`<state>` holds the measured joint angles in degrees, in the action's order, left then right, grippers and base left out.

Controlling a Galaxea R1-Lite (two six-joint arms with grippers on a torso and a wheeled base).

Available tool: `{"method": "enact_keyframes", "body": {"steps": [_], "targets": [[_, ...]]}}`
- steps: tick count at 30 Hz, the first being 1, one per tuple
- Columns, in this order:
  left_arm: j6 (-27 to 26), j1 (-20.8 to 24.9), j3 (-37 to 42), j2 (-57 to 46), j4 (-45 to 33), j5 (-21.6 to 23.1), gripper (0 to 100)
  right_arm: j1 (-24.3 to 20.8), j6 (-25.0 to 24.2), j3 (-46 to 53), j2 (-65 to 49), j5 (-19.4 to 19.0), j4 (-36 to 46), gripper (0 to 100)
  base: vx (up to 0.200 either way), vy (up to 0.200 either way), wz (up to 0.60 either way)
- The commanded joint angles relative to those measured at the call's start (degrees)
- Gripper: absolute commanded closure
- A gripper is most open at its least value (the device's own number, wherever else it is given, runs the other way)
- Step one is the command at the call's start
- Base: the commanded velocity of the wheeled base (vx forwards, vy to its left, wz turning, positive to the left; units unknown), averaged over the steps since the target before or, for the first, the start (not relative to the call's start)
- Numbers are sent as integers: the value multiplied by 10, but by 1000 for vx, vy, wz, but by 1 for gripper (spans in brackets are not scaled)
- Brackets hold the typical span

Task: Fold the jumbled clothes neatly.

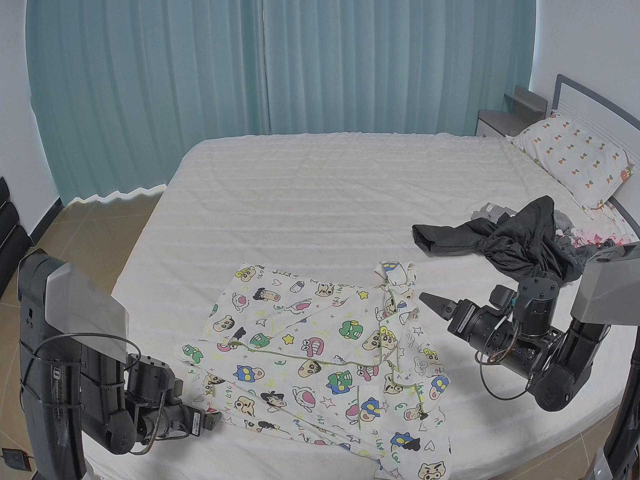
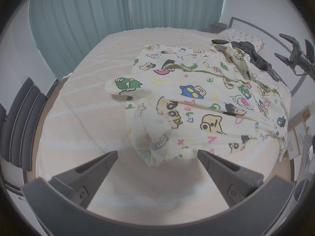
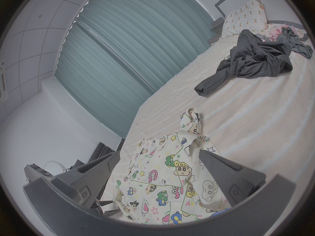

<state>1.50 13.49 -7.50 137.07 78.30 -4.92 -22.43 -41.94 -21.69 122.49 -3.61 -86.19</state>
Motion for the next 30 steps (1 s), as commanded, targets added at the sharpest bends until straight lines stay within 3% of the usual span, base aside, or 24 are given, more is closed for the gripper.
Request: {"method": "enact_keyframes", "body": {"steps": [1, 7, 15, 30], "targets": [[2, 0, -19, 17, 0, -16, 0, 0, 0, 2, -1, 0, 0, 0, 0, 0, 0], [4, -22, -18, 15, 20, -47, 0, 1, 0, 2, -3, 0, 0, 0, 0, 0, 0], [3, -97, 1, 16, 76, -48, 0, 1, 0, 7, -4, 0, 0, 0, 0, 0, 0], [4, -203, -2, 20, 77, -42, 0, 1, 1, 10, -7, 5, -1, 0, 0, 0, 0]]}}
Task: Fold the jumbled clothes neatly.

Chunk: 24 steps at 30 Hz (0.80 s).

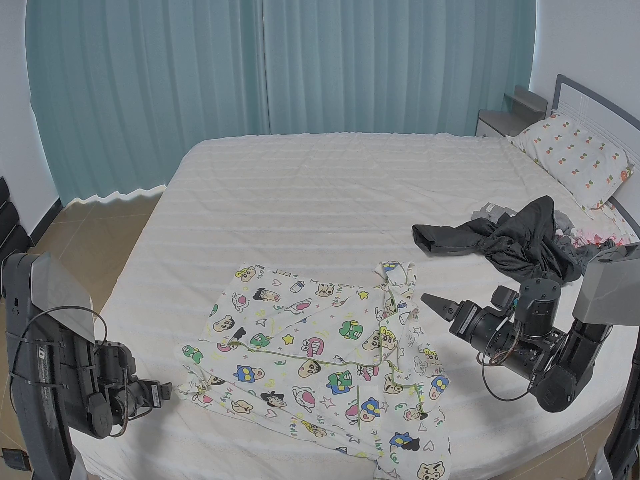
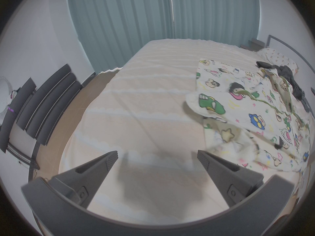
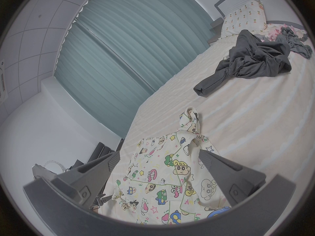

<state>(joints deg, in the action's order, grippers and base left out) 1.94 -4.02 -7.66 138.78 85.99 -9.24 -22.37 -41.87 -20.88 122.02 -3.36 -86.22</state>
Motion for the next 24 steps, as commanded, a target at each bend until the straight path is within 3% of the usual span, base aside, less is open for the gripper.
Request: {"method": "enact_keyframes", "body": {"steps": [1, 4, 7, 10, 11, 16, 24], "targets": [[-1, -34, 1, 3, 0, 3, 0, 0, 1, 2, -2, 4, -1, 0, 0, 0, 0], [-1, -48, 6, 0, 0, 26, 0, 0, 1, 2, -2, 5, -1, 0, 0, 0, 0], [2, -63, 40, -33, 0, 121, 0, 0, 1, 2, -2, 5, -1, 0, 0, 0, 0], [3, -63, 47, -40, 0, 138, 0, 0, 1, 2, -2, 5, 0, 0, 0, 0, 0], [29, -48, 54, -65, 0, 176, 0, -1, 1, 1, -2, 5, 0, 0, 0, 0, 0], [101, 21, 51, -94, 0, 192, 0, -1, 1, 2, -2, 5, -1, 0, 0, 0, 0], [131, 121, 25, -89, 0, 183, 0, -1, 1, 2, 0, 6, -1, 0, 0, 0, 0]]}}
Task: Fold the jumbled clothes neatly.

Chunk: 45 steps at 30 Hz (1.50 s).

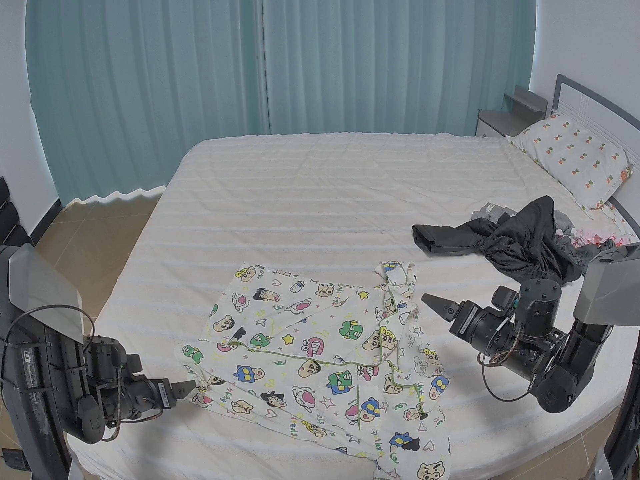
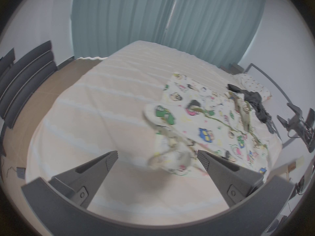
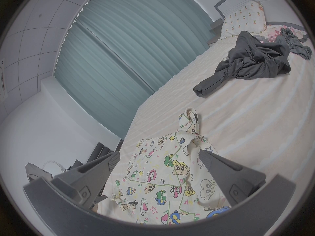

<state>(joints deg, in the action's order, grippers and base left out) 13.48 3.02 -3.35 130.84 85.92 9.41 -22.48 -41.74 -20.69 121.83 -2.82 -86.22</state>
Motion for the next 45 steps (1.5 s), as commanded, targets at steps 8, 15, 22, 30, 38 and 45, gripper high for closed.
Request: {"method": "enact_keyframes", "body": {"steps": [8, 15, 22, 30, 38, 45], "targets": [[-1, 95, -59, 56, -5, -66, 0, 0, 0, -2, 3, -1, 0, 0, 0, 0, 0], [-43, 86, -65, 89, -5, -113, 0, 1, -1, -1, 5, -1, 0, 0, 0, 0, 0], [-63, 37, -62, 90, -4, -143, 0, 0, -2, -1, 6, -1, -1, 0, 0, 0, 0], [-85, -46, -48, 88, 0, -143, 0, 0, -2, 1, 6, -1, -1, 0, 0, 0, 0], [-123, -126, -51, 93, 0, -139, 0, 1, -2, 10, 2, 0, -1, 0, 0, 0, 0], [-130, -178, -50, 96, 2, -112, 0, 5, 2, 28, 11, -1, -31, 0, 0, 0, 0]]}}
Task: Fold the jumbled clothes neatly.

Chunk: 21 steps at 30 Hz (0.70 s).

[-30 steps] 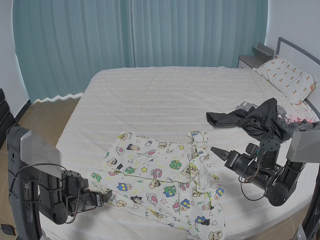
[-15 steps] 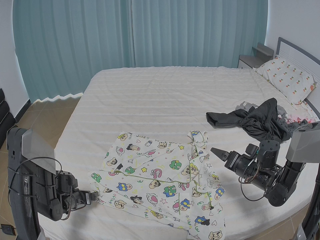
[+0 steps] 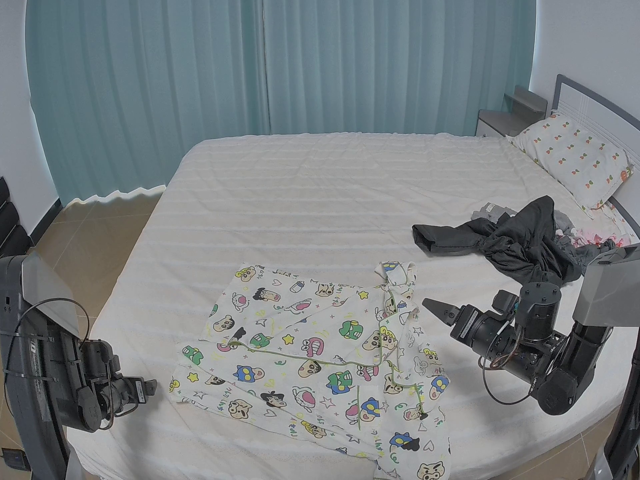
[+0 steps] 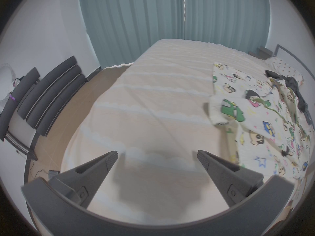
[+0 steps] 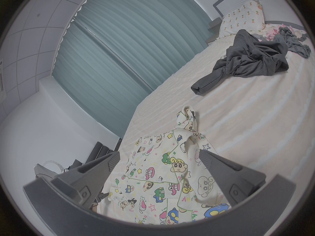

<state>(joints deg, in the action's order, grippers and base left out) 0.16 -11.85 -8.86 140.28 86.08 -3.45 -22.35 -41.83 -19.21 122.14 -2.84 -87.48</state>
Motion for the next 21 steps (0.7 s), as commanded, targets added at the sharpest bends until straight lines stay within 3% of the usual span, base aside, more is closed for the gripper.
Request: {"method": "enact_keyframes", "body": {"steps": [1, 5, 6, 8, 9, 12, 13, 14, 15, 16, 18, 21], "targets": [[5, -36, 13, -4, 1, 38, 0, 5, 9, 18, 15, -1, -18, 0, 0, 0, 0], [31, -47, 32, -25, 1, 86, 0, 13, 25, 22, 41, -1, -17, 0, 0, 0, 0], [84, -46, 56, -58, 1, 132, 0, 15, 27, 17, 68, -3, -16, 0, 0, 0, 0], [95, -45, 60, -65, 1, 143, 0, 15, 27, 15, 74, -4, -14, 0, 0, 0, 0], [157, -43, 80, -105, 1, 208, 0, 21, 30, 0, 119, -9, -13, 0, 0, 0, 0], [238, -33, 89, -136, 0, 252, 0, 34, 32, -48, 173, -10, -4, 0, 0, 0, 0], [274, -29, 89, -142, 1, 262, 0, 39, 33, -69, 188, -11, 11, 0, 0, 0, 0], [274, -29, 89, -142, 1, 262, 0, 39, 33, -69, 188, -11, 11, 0, 0, 0, 0], [324, -25, 89, -155, 1, 274, 0, 49, 32, -113, 205, -11, 63, 0, 0, 0, 0], [324, -25, 89, -155, 1, 274, 0, 49, 32, -113, 205, -11, 63, 0, 0, 0, 0], [347, -15, 89, -163, 3, 285, 0, 64, 32, -176, 211, -13, 152, 0, 0, 0, 0], [361, -11, 89, -167, 3, 286, 0, 64, 36, -217, 209, -14, 209, 0, 0, 0, 0]]}}
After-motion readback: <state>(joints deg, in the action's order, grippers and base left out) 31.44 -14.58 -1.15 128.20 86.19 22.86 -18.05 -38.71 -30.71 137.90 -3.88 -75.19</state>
